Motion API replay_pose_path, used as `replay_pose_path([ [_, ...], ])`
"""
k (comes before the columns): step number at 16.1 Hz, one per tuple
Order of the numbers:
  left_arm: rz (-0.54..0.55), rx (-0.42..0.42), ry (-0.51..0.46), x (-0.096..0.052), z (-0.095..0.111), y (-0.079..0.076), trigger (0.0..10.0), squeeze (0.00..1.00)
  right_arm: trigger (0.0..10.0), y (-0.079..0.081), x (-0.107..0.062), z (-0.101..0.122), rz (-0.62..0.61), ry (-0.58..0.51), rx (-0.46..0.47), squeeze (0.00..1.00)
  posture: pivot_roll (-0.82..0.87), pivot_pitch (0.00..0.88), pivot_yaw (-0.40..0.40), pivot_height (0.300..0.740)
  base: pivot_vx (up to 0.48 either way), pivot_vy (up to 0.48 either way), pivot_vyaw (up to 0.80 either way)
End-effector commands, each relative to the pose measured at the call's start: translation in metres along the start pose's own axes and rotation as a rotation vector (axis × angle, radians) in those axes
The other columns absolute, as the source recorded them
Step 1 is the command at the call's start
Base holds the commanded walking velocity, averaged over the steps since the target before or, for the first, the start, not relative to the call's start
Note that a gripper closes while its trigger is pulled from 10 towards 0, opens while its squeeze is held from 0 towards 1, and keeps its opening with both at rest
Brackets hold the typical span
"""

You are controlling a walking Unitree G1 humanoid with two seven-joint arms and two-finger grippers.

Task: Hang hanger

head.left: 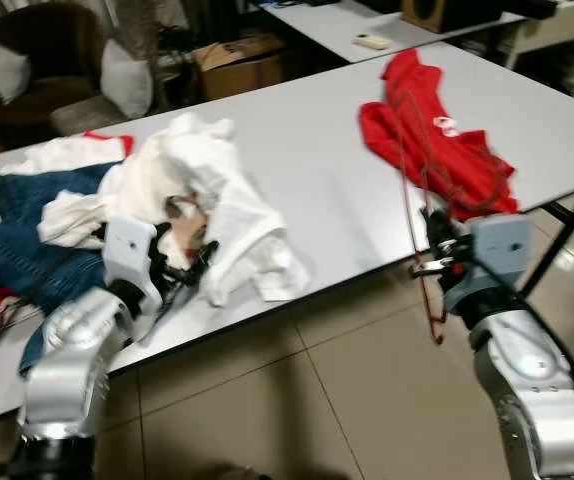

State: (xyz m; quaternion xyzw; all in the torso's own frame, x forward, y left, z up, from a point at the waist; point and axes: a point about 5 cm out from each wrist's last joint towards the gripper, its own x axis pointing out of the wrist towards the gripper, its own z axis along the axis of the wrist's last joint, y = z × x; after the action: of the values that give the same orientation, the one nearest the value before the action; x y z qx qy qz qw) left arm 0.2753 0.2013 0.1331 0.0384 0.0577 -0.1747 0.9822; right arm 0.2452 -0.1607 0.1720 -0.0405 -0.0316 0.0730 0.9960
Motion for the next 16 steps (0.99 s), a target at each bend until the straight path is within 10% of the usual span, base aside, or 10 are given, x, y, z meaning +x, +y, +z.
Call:
replay_pose_path([
  [1,0.038,0.021,-0.007,-0.004,0.003,0.005,10.0,0.0,10.0,0.006,0.0,0.002,0.04,-0.011,0.027,0.0,-0.08,0.0,0.1,0.74,0.0,0.364,0.0],
  [7,0.095,0.005,-0.003,-0.005,-0.002,0.005,10.0,0.0,10.0,0.01,-0.001,-0.005,0.073,0.01,0.066,0.0,-0.07,0.0,0.084,0.74,0.0,0.415,0.0],
  [15,-0.029,0.198,0.109,0.005,-0.006,-0.003,10.0,0.0,10.0,-0.001,-0.009,-0.019,0.031,0.073,0.04,0.0,-0.09,0.0,0.116,0.74,0.0,-0.12,0.0],
  [16,-0.052,0.21,0.156,0.006,-0.009,-0.002,10.0,1.0,10.0,-0.006,-0.012,-0.026,0.021,0.12,0.01,0.0,-0.09,0.0,0.118,0.74,0.0,0.0,0.0],
])
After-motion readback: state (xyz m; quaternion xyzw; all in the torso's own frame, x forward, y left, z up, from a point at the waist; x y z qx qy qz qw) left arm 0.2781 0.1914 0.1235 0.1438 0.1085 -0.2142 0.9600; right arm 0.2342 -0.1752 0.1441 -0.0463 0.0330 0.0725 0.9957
